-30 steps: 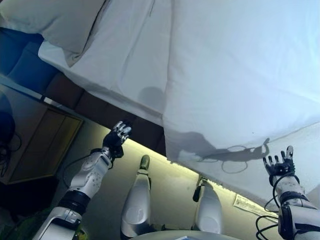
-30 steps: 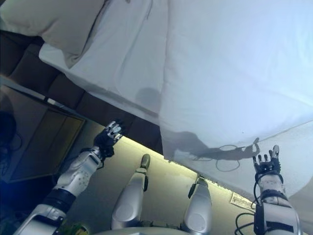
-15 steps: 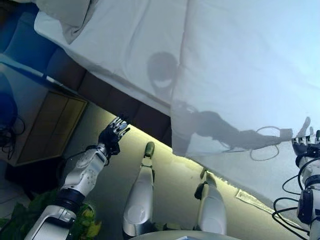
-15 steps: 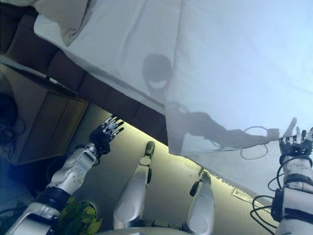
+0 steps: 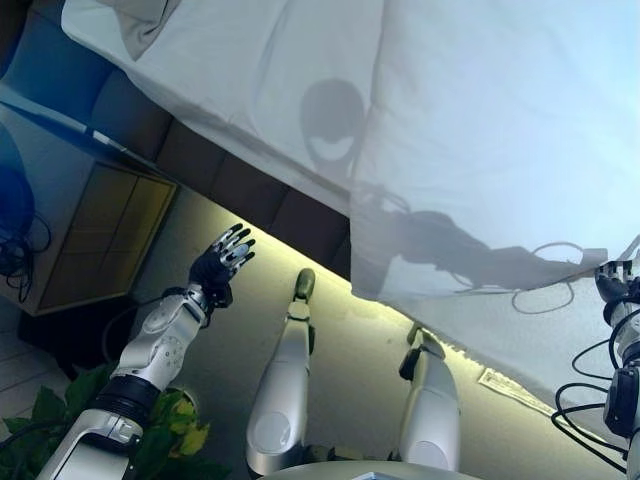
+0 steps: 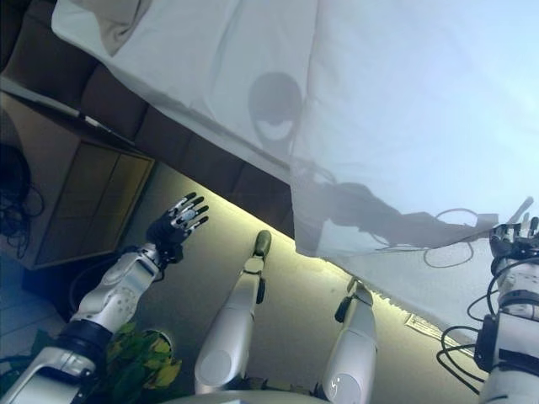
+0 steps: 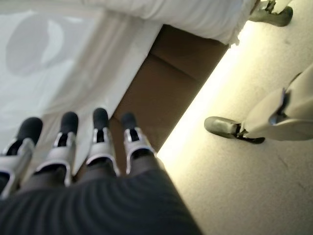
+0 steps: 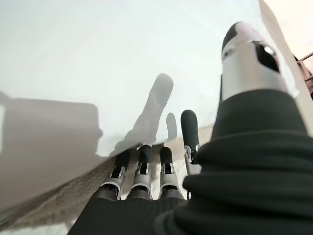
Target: Make the bed neatly
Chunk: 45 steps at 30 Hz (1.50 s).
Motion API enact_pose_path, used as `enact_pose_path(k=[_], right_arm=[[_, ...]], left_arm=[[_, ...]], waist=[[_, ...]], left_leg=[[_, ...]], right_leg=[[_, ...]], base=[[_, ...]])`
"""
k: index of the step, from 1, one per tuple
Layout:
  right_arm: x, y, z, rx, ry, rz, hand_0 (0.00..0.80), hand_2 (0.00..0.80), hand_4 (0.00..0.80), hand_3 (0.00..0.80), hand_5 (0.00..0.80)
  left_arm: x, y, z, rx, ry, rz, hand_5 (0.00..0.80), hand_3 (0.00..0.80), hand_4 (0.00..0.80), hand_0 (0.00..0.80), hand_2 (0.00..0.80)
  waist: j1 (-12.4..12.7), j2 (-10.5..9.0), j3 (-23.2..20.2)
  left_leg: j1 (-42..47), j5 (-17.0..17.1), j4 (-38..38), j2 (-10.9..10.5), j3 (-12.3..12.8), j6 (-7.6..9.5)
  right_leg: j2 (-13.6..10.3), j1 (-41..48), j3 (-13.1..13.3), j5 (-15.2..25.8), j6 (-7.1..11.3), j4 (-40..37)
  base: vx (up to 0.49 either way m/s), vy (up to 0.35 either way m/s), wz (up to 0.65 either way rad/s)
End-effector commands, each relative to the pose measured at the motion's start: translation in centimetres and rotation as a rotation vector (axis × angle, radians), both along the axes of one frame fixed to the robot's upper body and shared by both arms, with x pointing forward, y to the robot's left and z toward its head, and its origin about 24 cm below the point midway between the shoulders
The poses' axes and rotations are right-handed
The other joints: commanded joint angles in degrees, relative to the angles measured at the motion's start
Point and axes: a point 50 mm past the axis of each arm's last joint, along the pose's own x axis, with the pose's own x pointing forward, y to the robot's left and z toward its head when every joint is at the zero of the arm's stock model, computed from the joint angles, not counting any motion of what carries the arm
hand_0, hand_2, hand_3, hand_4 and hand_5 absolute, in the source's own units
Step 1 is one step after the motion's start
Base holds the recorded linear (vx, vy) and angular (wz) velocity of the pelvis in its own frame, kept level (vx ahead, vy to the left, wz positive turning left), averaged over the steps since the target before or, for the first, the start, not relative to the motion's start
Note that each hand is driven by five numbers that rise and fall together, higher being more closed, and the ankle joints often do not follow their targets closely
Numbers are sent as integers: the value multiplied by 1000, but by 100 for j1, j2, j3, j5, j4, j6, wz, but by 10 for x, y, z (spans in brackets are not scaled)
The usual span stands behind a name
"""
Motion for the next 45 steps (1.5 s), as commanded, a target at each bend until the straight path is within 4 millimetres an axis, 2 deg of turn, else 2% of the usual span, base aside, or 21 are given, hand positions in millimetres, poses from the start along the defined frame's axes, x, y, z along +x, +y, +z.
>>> enact_pose_path(k=[1,9,11,20,32,37,41,45], right_arm=[[-24,-11,-11,16,26,-45,0,0,0,0,0],[-27,-6,-22,14,80,-28,0,0,0,0,0],[-28,-9,-20,-2,86,-35,0,0,0,0,0],[-7,-24,38,-205,-3,-11,0,0,0,0,0],[6,-33,91,-244,-80,-74,0,0,0,0,0],[15,-35,126,-286,-117,-92,0,0,0,0,0],[15,-35,128,-268,-62,-95,0,0,0,0,0],[9,-37,114,-200,-23,-105,0,0,0,0,0]], left_arm=[[-5,9,8,-10,-58,11,0,0,0,0,0],[-4,18,9,9,-48,29,0,0,0,0,0],[-4,19,8,17,-45,26,0,0,0,0,0],[-3,26,14,26,-56,18,0,0,0,0,0],[-1,47,21,62,-58,49,0,0,0,0,0],[-1,51,22,46,-54,48,0,0,0,0,0],[-4,54,21,45,-49,46,0,0,0,0,0],[-3,57,22,59,-60,40,0,0,0,0,0]], waist=[[-21,-74,-337],[-50,-107,-335],[-46,-88,-317],[-10,64,-272],[39,129,-303],[71,203,-328],[58,212,-342],[39,189,-275]], left_leg=[[-569,169,352,120,260,158],[-717,127,485,115,219,168],[-740,112,525,106,204,174],[-926,189,541,53,156,186],[-1149,218,630,88,185,189],[-1117,276,516,87,223,191],[-1108,286,504,130,214,162],[-1126,314,459,175,232,159]], right_leg=[[-116,-287,193,144,90,173],[-33,-560,302,89,87,447],[-18,-613,314,70,78,530],[-17,-911,361,-9,34,789],[-58,-1166,312,-46,9,1033],[-41,-1194,293,-102,-21,1127],[-14,-1215,286,-142,-47,1220],[-8,-1243,269,-118,-56,1204]], base=[[22,-61,-4],[-2,-71,-4],[-6,-83,-3],[-5,-34,0],[-23,-44,4],[-30,-15,2],[-11,-38,1],[-44,-62,-1]])
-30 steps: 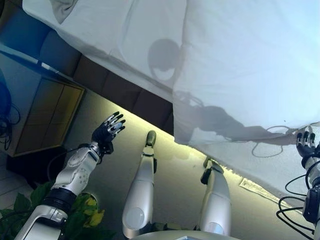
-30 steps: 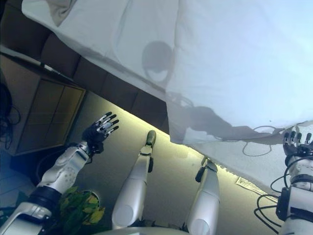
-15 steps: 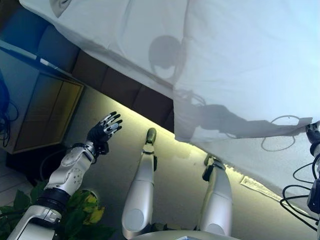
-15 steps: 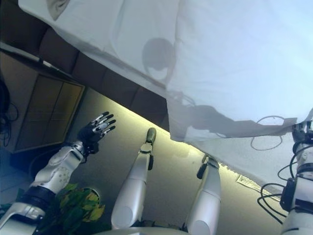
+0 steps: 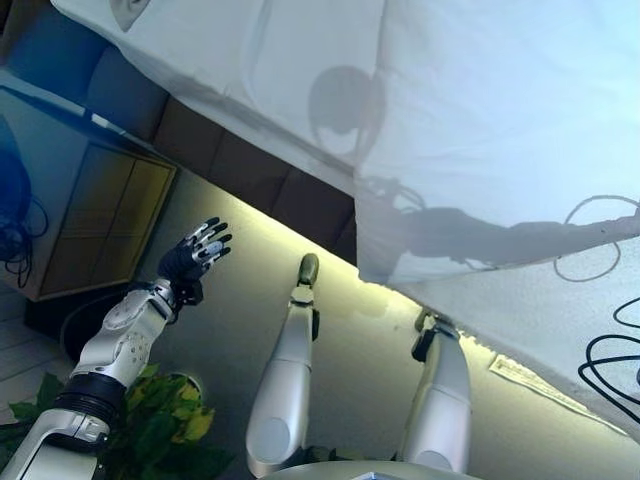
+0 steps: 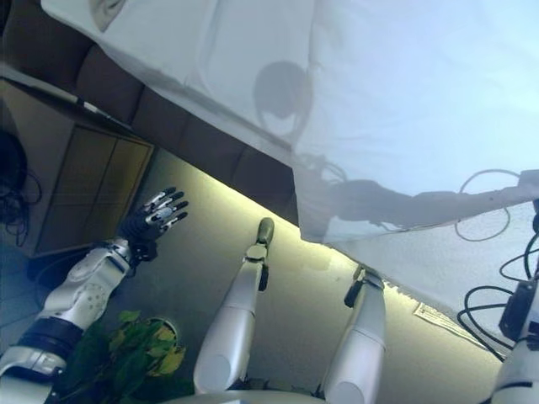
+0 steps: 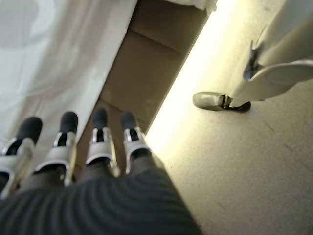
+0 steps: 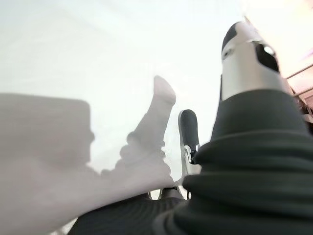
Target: Make the bed neatly
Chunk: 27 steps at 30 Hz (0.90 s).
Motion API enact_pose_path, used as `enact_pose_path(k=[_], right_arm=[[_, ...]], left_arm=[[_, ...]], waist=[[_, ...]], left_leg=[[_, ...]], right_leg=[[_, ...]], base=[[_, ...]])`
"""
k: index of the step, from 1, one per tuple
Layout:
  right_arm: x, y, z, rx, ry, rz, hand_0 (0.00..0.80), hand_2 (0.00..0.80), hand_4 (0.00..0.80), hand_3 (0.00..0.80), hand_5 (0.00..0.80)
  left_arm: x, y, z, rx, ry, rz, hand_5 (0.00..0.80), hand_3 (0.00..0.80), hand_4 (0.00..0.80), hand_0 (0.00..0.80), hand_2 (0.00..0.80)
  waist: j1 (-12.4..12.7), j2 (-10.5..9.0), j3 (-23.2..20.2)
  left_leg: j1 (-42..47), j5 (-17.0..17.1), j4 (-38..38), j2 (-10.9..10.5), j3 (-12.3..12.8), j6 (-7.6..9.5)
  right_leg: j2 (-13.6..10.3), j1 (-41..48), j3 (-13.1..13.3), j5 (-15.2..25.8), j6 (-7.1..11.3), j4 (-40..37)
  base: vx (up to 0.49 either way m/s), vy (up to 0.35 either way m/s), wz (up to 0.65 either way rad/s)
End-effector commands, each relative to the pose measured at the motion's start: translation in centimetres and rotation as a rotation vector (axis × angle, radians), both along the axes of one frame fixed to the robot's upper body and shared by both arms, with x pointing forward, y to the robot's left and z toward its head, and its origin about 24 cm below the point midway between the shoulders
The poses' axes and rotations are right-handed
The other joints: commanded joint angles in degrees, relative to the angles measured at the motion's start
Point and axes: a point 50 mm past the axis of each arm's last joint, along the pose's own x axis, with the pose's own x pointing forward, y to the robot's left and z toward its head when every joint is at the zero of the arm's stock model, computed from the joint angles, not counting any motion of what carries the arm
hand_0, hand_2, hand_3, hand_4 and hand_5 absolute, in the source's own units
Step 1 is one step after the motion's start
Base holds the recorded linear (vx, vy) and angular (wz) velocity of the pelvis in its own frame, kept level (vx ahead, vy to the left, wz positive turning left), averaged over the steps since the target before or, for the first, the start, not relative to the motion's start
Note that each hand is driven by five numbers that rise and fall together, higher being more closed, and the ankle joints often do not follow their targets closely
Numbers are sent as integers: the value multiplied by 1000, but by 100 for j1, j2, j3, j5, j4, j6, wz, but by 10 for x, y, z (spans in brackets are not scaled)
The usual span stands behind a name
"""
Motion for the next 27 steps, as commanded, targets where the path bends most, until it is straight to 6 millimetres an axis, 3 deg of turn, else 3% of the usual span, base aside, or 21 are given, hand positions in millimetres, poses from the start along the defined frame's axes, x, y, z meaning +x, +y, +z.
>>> enact_pose_path(k=[1,13,19,27], right_arm=[[-15,-15,14,-59,9,-56,0,0,0,0,0],[-14,-10,-4,-73,44,-6,0,0,0,0,0],[-9,-8,9,-176,18,26,0,0,0,0,0],[-7,-11,31,-221,-22,-9,0,0,0,0,0]], left_arm=[[-1,15,4,-32,-37,53,0,0,0,0,0],[2,18,19,-28,-95,70,0,0,0,0,0],[1,11,21,-28,-116,38,0,0,0,0,0],[3,21,31,-31,-146,69,0,0,0,0,0]], waist=[[-27,76,-165],[-122,127,50],[-103,241,179],[-83,309,241]], left_leg=[[-179,403,-295,218,246,191],[-259,456,-318,230,236,174],[-347,576,-451,152,225,201],[-360,759,-791,190,250,203]], right_leg=[[79,-26,4,250,28,-55],[152,-192,80,332,-7,-44],[136,-325,119,367,-13,-32],[163,-407,104,386,-18,-51]], base=[[-65,-71,-2],[-60,-53,-6],[-20,-9,-2],[-17,-27,3]])
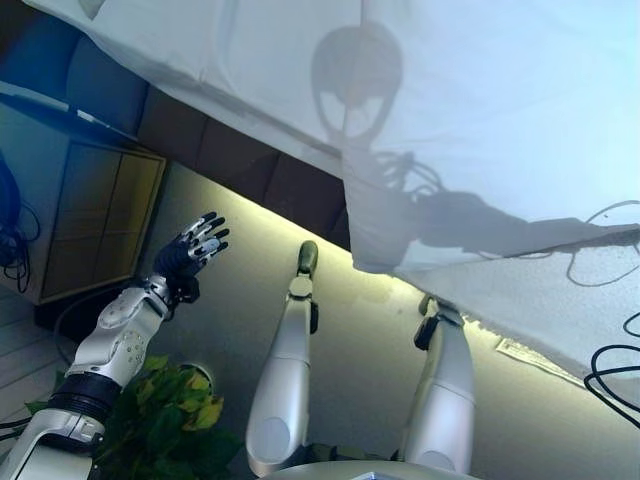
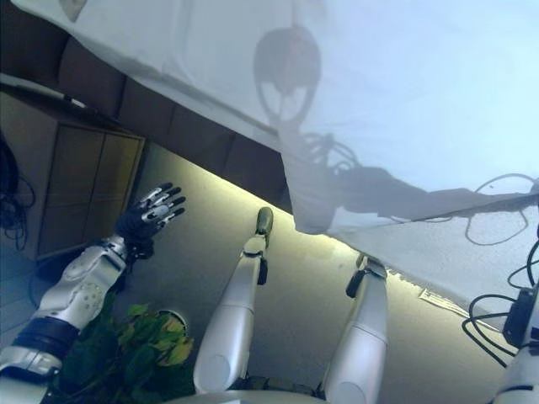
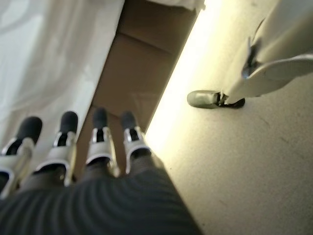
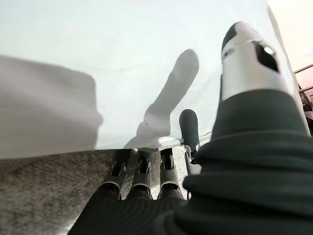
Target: Make the bed neatly
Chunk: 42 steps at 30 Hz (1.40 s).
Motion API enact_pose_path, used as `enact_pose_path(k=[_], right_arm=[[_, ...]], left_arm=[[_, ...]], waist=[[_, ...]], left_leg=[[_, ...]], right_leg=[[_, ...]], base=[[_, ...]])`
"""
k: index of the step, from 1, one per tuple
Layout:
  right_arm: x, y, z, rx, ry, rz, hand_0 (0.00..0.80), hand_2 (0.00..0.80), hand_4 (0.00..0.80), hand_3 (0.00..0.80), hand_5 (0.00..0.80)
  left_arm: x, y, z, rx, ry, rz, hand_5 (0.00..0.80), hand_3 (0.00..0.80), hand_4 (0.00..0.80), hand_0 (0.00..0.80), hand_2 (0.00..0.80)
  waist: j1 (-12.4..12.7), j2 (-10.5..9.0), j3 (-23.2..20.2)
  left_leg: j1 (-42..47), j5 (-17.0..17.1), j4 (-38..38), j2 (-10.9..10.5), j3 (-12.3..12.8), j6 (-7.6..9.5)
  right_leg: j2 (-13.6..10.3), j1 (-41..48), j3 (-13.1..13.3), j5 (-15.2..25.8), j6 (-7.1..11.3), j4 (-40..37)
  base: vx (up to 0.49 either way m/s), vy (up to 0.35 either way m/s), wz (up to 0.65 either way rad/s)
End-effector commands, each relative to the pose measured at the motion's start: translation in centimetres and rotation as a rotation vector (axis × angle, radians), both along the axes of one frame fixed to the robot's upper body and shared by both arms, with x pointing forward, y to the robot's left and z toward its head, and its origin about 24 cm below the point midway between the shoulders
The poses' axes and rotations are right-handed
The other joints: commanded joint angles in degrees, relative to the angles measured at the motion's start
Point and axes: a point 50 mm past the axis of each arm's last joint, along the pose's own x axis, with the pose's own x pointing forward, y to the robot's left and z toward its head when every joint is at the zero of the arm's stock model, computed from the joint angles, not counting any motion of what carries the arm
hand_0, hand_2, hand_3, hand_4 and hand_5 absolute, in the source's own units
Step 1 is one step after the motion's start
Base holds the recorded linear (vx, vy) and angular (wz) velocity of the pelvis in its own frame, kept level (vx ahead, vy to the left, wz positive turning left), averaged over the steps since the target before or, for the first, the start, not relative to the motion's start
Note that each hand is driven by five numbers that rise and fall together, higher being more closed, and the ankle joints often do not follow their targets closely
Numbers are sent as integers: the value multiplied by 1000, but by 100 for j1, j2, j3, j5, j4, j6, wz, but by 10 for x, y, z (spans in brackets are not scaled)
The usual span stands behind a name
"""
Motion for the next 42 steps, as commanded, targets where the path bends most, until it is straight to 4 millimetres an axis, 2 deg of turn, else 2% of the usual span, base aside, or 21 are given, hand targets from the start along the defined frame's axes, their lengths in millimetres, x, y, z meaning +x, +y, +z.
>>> enact_pose_path(k=[1,10,11,12,22,29,33,37,40,42], right_arm=[[-1,-8,38,-135,-43,-21,0,0,0,0,0],[2,-8,61,-164,-70,-68,0,0,0,0,0],[1,-8,62,-169,-69,-72,725,725,725,725,725],[1,-9,62,-168,-60,-80,800,800,800,800,800],[-5,-11,39,-98,-60,-96,800,800,800,800,800],[-7,-12,38,-124,-85,-79,800,800,800,800,800],[-7,-11,37,-197,-70,-55,800,800,800,800,800],[-4,-2,14,-263,-38,5,800,800,800,800,800],[6,16,-10,-277,-3,71,800,800,800,800,800],[16,36,-25,-301,18,130,800,800,800,800,800]], left_arm=[[3,20,23,-26,-92,66,0,0,0,0,0],[5,32,28,-16,-79,73,0,0,0,0,0],[4,33,27,-15,-75,70,0,0,0,0,0],[4,32,27,-12,-73,66,0,0,0,0,0],[-1,32,19,7,-68,57,0,0,0,0,0],[-6,21,10,-25,-70,49,0,0,0,0,0],[-11,16,5,-54,-66,43,0,0,0,0,0],[-12,11,4,-69,-57,46,0,0,0,0,0],[-7,6,7,-63,-49,45,0,0,0,0,0],[-4,2,6,-60,-40,47,0,0,0,0,0]], waist=[[-13,203,24],[122,202,-28],[128,200,-31],[130,196,-34],[134,177,-18],[82,284,-6],[70,309,-92],[56,214,-232],[44,44,-340],[29,-76,-420]], left_leg=[[-207,702,-576,112,87,234],[-56,816,-857,169,-39,221],[-44,822,-866,177,-53,220],[-30,828,-878,188,-48,209],[-19,806,-795,218,-11,214],[33,673,-588,161,77,225],[179,559,-453,137,153,230],[365,417,-285,117,181,260],[542,296,-150,127,161,276],[719,228,-117,128,146,282]], right_leg=[[81,-18,-23,383,28,-84],[160,59,-155,160,-32,257],[168,67,-159,133,-38,300],[172,79,-170,111,-41,325],[152,89,-232,63,-60,446],[89,102,-177,90,-68,389],[26,259,-201,69,-85,317],[-38,500,-252,36,-84,263],[-67,765,-324,25,-76,194],[-36,1015,-388,45,-76,71]], base=[[0,-97,6],[41,-94,7],[58,-67,5],[49,-64,6],[16,-19,6],[0,104,0],[43,156,-1],[68,130,0],[84,90,3],[112,97,5]])
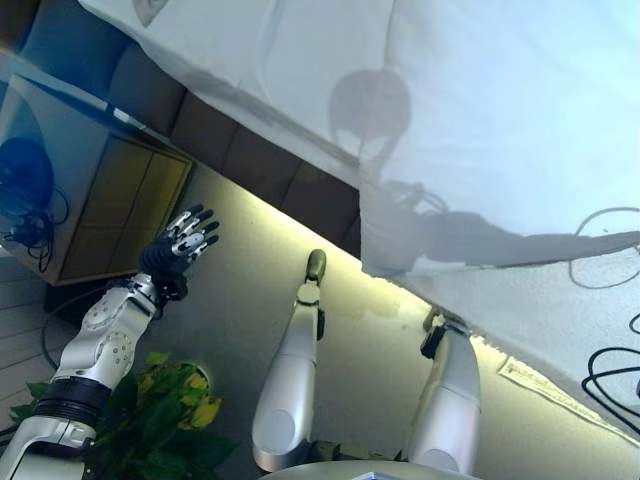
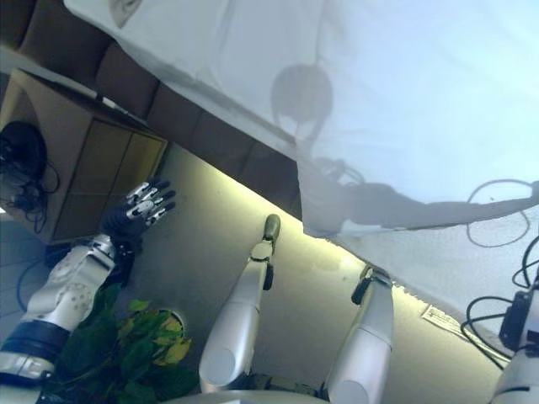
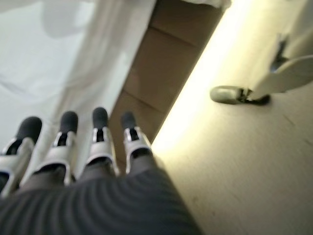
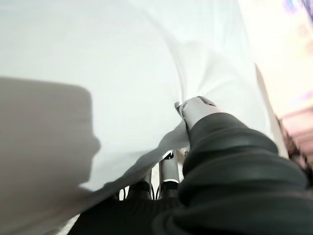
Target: Make the bed neatly
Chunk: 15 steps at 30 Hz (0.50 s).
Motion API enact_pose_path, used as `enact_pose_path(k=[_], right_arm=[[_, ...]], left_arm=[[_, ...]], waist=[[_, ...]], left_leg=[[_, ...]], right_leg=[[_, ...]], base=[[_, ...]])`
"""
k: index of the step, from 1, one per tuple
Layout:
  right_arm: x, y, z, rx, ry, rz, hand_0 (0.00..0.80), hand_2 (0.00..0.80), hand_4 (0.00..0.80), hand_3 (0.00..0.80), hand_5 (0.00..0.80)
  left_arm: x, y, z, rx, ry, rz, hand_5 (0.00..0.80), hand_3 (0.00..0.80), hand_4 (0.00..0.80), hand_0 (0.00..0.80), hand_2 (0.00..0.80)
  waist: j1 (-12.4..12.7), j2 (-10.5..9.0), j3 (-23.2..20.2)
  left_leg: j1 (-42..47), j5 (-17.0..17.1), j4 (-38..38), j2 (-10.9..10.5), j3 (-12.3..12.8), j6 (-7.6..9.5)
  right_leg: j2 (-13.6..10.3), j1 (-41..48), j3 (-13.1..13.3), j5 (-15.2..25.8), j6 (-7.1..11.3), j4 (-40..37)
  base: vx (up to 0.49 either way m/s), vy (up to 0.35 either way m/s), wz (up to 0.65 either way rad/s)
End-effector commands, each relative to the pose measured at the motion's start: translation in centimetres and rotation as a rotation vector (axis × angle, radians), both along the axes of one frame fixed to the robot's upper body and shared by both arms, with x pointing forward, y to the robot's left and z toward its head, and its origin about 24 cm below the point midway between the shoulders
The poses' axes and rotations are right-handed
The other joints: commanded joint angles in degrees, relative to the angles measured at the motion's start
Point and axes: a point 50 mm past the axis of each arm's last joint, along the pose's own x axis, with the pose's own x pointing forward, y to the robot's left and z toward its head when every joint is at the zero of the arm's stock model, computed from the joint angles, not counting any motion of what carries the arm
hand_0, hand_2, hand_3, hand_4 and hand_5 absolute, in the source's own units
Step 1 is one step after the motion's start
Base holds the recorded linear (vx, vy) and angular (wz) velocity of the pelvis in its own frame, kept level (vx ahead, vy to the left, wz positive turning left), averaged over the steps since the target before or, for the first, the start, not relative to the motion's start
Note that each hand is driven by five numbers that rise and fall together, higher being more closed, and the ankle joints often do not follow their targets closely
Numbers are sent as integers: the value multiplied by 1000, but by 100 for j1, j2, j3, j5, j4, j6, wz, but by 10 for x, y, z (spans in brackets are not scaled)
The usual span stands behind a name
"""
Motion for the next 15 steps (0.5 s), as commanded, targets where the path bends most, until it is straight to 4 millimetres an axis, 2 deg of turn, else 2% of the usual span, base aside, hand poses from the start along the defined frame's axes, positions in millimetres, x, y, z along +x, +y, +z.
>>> enact_pose_path(k=[1,8,9,15], right_arm=[[11,28,-19,-110,17,94,800,800,800,800,800],[32,93,-60,-113,99,275,800,800,800,800,800],[33,95,-61,-111,100,282,800,800,800,800,800],[41,149,-83,-115,145,432,800,800,800,800,800]], left_arm=[[-1,-3,-3,-5,-1,37,0,0,0,0,0],[7,-22,-21,0,75,51,0,0,0,0,0],[7,-23,-22,0,78,51,0,0,0,0,0],[6,-49,-47,-28,153,36,0,0,0,0,0]], waist=[[-69,-251,-518],[-60,-553,-793],[-58,-561,-793],[-36,-779,-990]], left_leg=[[-79,-82,209,104,187,286],[856,-254,-85,126,123,341],[922,-256,-118,125,115,345],[1872,-270,-588,116,25,376]], right_leg=[[92,210,-157,297,-42,-150],[212,1301,-282,354,17,-816],[219,1376,-289,363,19,-866],[248,2459,-334,623,67,-1685]], base=[[126,110,5],[131,94,-1],[131,67,0],[140,67,6]])
